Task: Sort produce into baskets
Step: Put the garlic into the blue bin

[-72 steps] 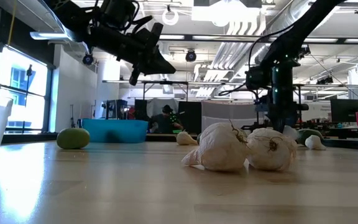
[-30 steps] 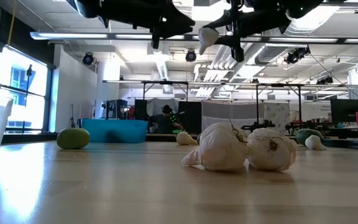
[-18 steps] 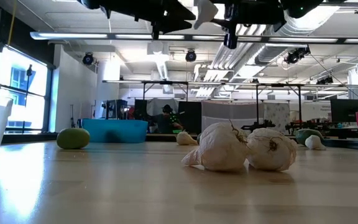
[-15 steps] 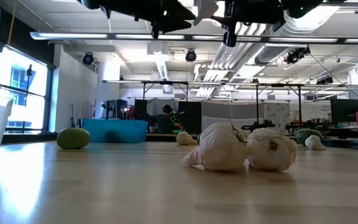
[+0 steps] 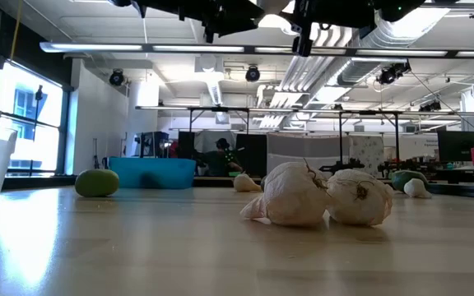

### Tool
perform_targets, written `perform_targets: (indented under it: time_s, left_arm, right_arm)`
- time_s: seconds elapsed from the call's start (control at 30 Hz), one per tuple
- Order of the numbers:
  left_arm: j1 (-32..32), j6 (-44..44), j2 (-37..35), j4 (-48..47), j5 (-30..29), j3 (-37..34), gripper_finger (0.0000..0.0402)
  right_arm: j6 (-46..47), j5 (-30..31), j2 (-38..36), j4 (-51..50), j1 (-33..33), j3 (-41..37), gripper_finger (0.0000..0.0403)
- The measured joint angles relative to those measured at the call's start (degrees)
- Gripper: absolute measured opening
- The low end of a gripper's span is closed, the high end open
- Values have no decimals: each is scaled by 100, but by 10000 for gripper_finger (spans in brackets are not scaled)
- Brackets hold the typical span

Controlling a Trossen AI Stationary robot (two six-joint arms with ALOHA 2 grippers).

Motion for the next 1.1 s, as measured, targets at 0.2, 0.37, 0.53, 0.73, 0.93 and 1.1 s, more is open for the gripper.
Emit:
perform_targets:
  time_s: [0.2, 0.37, 0.53, 0.73, 0.93, 1.1]
  left_arm:
    - [-127, -27, 0, -67, -138, 57, 151]
    - [-198, 145, -1, -99, 58, 203, 85]
    - [-201, 436, 0, -473, 129, 406, 11]
    - [-197, 359, 0, -696, 122, 439, 5]
    - [-201, 132, 0, -716, 148, 439, 1]
    - [-233, -47, 0, -746, 159, 461, 1]
  right_arm:
    - [29, 97, 0, 20, 150, 0, 124]
    - [-48, 83, -5, 59, 179, 2, 125]
    - [-97, 131, -15, 59, 181, 9, 125]
    - [-226, 343, -7, -21, 185, 9, 160]
    - [-567, 590, -7, -7, 177, 9, 230]
    - [-834, 601, -164, -70, -15, 0, 250]
